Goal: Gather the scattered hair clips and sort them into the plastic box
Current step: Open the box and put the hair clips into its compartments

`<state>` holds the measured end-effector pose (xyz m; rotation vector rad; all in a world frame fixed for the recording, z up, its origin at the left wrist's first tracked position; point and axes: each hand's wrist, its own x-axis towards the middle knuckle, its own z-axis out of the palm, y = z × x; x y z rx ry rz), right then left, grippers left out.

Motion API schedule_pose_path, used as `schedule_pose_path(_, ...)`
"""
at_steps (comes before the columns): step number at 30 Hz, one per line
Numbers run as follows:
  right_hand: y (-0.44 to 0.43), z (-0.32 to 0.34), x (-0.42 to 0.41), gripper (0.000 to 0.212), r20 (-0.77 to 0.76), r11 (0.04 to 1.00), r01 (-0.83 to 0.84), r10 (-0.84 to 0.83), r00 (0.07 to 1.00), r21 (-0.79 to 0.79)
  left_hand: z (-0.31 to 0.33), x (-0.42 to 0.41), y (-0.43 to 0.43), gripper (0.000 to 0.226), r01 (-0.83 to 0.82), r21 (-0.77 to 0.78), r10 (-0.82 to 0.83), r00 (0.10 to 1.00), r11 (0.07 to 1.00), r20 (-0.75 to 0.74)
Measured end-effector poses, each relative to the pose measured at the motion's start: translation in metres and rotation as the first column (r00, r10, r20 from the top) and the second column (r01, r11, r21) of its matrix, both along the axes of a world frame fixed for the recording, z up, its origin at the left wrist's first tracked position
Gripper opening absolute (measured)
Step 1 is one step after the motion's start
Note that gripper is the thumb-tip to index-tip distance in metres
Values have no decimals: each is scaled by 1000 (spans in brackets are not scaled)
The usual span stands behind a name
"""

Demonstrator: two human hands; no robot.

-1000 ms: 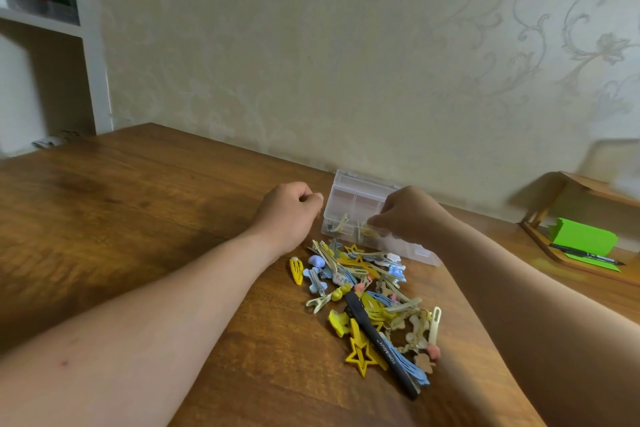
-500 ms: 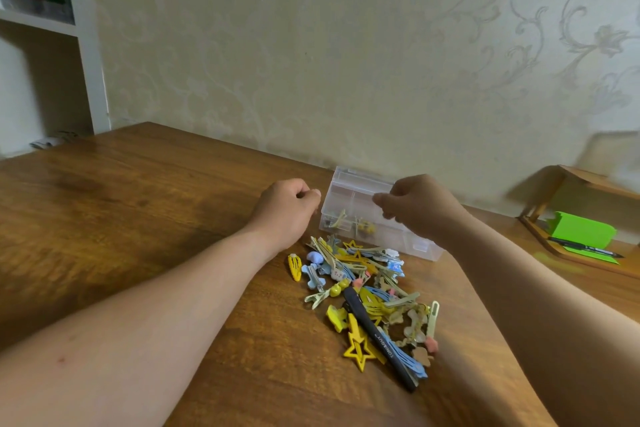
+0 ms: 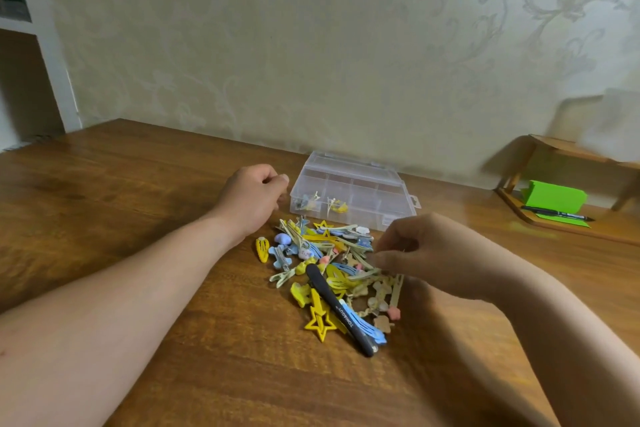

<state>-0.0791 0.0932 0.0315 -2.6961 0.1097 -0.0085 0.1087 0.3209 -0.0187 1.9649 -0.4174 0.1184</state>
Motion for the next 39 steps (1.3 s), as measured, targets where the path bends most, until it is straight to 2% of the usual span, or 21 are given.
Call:
schedule_pose_path(3, -3, -2, 1, 12, -39, 999, -14, 13, 999, -33, -1, 1, 0, 32, 3, 2, -3, 1000, 1000, -2)
schedule_pose_path(14, -8, 1, -2, 8, -30, 996, -89, 89, 996, -27, -1, 0, 0, 32, 23, -21, -23, 1000, 1000, -16)
schedule_pose_path(16, -10, 4, -3, 8, 13, 997, -80, 79, 997, 8, 0, 0, 0, 31, 26, -18, -26, 1000, 1000, -16)
schedule_pose_path(19, -13, 6, -4, 6, 111, 984, -73, 56, 992, 160, 0, -1, 0, 31, 31, -10, -31, 999, 999, -17)
schedule_pose_path(24, -7, 0, 5, 3, 289, 950, -16, -78, 954, 311, 0, 0, 1, 32, 29, -17, -29, 999, 999, -22)
schedule_pose_path(27, -6, -1, 17, 14, 369, 935, 5, -145, 918, 356, 0, 0, 1, 32, 23, -28, -23, 999, 999, -27)
schedule_pose_path(33, -13, 11, 52, 10, 472, 956, 78, -210, 856, 284, -1, 1, 0, 33, 23, -27, -24, 999, 999, -23)
schedule_pose_path(39, -9, 7, 81, 16, 434, 992, 125, -100, 895, -29, -2, 2, 0, 33, 17, -20, -17, 1000, 1000, -10)
